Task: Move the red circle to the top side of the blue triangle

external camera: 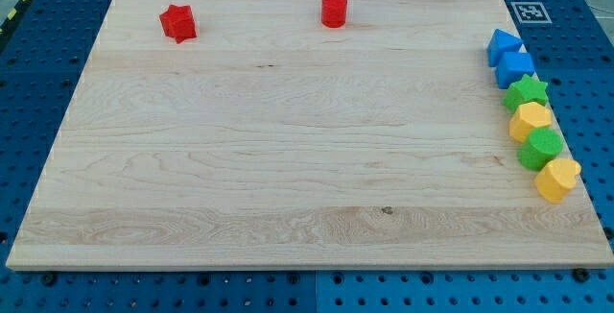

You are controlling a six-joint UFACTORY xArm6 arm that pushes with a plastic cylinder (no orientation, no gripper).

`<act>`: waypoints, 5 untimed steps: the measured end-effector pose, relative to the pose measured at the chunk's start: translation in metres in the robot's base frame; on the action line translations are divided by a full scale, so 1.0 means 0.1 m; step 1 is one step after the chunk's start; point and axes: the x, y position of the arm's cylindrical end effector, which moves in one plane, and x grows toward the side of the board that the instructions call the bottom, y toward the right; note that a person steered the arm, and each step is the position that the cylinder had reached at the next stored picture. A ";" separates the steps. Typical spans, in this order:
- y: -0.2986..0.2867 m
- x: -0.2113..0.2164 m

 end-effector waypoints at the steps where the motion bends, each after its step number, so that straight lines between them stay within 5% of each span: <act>1: -0.02 0.00; 5: -0.08 0.00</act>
